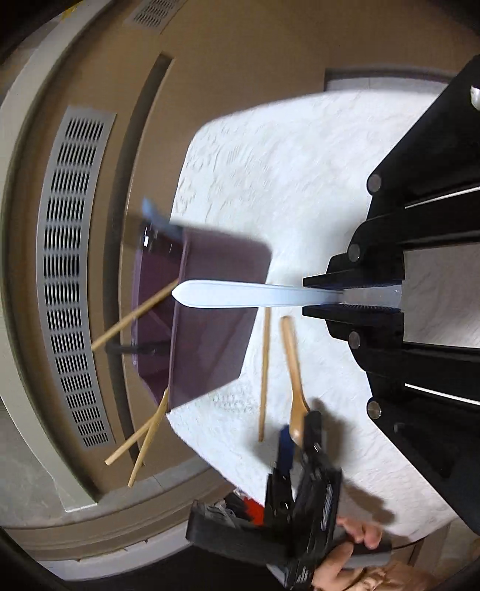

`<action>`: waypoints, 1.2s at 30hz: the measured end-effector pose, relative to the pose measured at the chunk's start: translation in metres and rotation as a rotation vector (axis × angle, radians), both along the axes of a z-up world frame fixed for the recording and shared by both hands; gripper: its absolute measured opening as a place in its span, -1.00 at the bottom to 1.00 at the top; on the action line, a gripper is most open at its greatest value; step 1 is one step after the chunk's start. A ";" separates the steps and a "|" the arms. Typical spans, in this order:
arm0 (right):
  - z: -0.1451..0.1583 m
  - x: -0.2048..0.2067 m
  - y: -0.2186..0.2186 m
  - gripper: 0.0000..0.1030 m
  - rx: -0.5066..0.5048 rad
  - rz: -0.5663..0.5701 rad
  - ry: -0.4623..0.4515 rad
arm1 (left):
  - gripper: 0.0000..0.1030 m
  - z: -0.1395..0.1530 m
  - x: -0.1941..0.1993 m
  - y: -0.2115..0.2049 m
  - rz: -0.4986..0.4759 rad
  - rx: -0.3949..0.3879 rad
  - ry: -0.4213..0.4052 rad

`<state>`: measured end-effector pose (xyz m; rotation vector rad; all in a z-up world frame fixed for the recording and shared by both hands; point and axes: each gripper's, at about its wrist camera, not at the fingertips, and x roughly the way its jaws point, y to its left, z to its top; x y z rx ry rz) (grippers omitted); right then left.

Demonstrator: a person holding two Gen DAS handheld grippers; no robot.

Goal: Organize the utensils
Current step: 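Grasp the wooden spoon with the left tool while the right tool holds the white spoon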

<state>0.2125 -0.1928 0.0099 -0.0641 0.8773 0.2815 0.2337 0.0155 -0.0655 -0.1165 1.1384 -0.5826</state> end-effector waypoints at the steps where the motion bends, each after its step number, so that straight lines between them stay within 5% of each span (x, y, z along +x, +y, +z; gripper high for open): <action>1: 0.001 -0.004 -0.007 -0.87 -0.008 -0.012 -0.003 | 0.16 0.000 -0.008 -0.008 -0.053 -0.013 0.027; 6: -0.002 -0.016 -0.026 -0.87 -0.010 -0.044 -0.007 | 0.16 0.006 -0.045 -0.045 -0.224 0.037 0.041; 11: -0.010 -0.020 -0.033 -0.87 0.029 -0.068 0.009 | 0.16 0.027 -0.035 -0.064 -0.145 0.181 -0.134; 18: -0.016 -0.031 -0.032 -0.87 0.038 -0.067 0.005 | -0.49 0.010 0.013 -0.096 -0.114 0.352 -0.110; 22: -0.016 -0.040 -0.035 -0.87 0.040 -0.052 -0.004 | -0.59 0.006 0.021 -0.108 -0.135 0.425 -0.087; 32: -0.017 -0.048 -0.039 -0.87 0.069 -0.052 -0.011 | -0.76 0.001 0.044 -0.111 -0.105 0.399 -0.050; 36: -0.014 -0.052 -0.036 -0.87 0.062 -0.055 -0.018 | -0.79 0.014 0.022 -0.090 -0.064 0.265 -0.080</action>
